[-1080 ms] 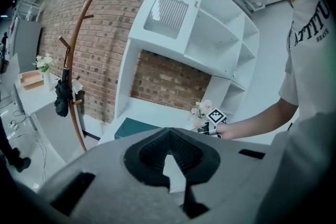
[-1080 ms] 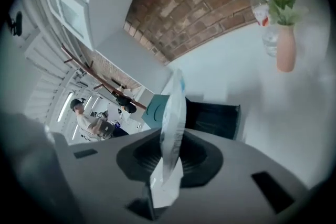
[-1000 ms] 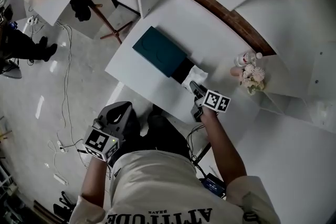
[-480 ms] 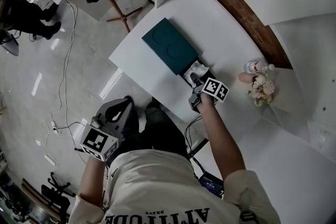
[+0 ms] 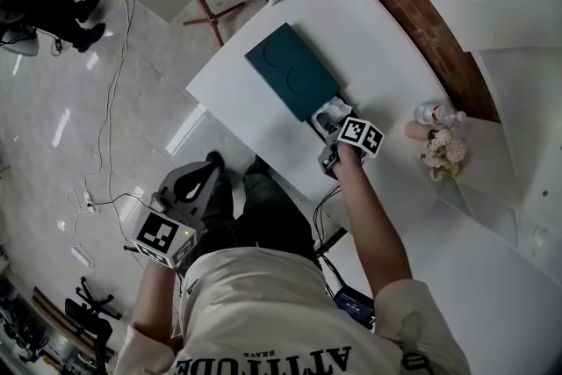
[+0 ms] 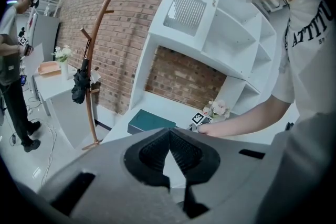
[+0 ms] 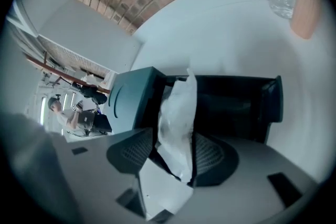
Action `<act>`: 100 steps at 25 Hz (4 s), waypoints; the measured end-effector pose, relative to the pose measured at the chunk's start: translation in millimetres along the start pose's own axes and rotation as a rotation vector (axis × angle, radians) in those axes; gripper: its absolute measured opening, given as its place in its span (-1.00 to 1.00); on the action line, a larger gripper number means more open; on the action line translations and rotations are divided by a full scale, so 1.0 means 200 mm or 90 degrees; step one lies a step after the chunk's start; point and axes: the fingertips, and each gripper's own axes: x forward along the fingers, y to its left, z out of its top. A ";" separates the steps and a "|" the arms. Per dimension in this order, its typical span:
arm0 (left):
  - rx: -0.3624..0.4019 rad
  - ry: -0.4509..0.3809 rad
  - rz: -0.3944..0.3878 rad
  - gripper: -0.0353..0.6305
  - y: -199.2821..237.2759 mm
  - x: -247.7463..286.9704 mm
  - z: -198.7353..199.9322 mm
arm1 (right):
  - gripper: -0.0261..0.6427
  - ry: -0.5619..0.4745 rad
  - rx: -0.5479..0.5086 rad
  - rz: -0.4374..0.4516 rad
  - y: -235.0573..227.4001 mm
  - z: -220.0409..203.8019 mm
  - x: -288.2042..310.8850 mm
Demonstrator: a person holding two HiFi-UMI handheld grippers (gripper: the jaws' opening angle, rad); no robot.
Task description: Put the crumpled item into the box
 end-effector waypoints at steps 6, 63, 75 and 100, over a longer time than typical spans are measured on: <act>0.009 -0.009 -0.006 -0.82 0.00 0.00 0.02 | -0.17 -0.004 0.018 -0.006 -0.02 -0.03 -0.08; 0.142 -0.040 -0.207 -0.82 -0.14 -0.36 0.03 | -0.81 -0.399 -0.371 0.044 0.71 -0.64 -1.37; 0.159 -0.068 -0.250 -0.82 -0.10 -0.72 -0.06 | -0.81 -0.460 -0.339 -0.022 0.82 -1.15 -1.52; 0.183 -0.094 -0.286 -0.82 -0.60 -0.90 -0.15 | -0.81 -0.545 -0.339 -0.080 0.58 -1.65 -2.08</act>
